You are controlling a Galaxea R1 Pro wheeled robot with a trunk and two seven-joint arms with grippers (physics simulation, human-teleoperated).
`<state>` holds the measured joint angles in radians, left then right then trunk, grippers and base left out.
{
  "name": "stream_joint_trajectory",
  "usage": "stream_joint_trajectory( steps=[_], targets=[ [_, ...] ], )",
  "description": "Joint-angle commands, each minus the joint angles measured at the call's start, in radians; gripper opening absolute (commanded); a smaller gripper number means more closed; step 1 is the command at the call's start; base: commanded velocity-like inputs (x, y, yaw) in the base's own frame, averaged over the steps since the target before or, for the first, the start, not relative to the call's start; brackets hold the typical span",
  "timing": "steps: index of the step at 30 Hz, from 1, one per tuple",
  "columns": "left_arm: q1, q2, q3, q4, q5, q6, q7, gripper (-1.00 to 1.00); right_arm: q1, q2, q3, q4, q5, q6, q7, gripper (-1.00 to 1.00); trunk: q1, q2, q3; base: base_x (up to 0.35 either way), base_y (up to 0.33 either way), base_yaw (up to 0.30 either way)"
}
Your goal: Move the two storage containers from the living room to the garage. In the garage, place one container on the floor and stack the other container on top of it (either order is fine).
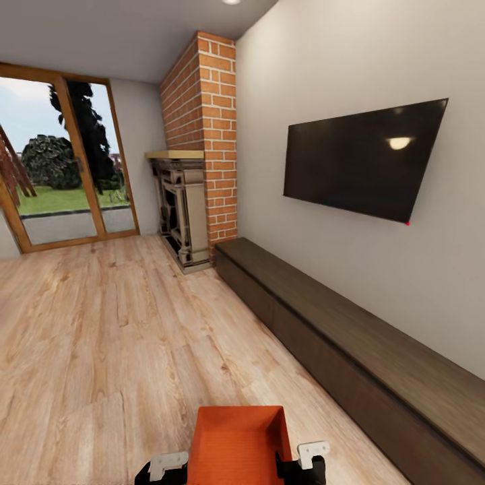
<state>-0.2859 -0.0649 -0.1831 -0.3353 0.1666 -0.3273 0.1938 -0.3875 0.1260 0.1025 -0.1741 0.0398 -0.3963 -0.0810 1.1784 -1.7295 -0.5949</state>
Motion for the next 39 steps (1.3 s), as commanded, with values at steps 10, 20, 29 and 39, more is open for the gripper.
stream_joint_trajectory(
  steps=[10, 20, 29, 39],
  targets=[
    [-0.001, 0.002, -0.008, 0.001, 0.010, -0.004, 0.006, 1.00, -0.001, 0.000, 0.007, 0.001, 0.005, -0.002, -0.008, 1.00, 0.000, 0.000, -0.001, 0.000, -0.015, 0.028],
    [-0.001, 0.002, -0.009, 0.001, 0.010, -0.004, 0.006, 1.00, -0.001, 0.000, 0.007, 0.001, 0.005, -0.002, -0.008, 1.00, 0.000, 0.000, -0.001, 0.000, 0.000, 0.001],
    [-0.001, 0.002, -0.010, 0.001, 0.008, -0.004, 0.006, 1.00, -0.001, 0.000, 0.008, 0.001, 0.005, -0.002, -0.008, 1.00, 0.000, 0.000, -0.001, 0.045, 0.000, 0.000],
    [-0.001, 0.003, -0.008, 0.001, 0.010, -0.004, 0.006, 1.00, -0.001, 0.000, 0.008, 0.001, 0.005, -0.002, -0.008, 1.00, 0.000, 0.000, -0.001, 0.099, 0.000, 0.000]
  ],
)
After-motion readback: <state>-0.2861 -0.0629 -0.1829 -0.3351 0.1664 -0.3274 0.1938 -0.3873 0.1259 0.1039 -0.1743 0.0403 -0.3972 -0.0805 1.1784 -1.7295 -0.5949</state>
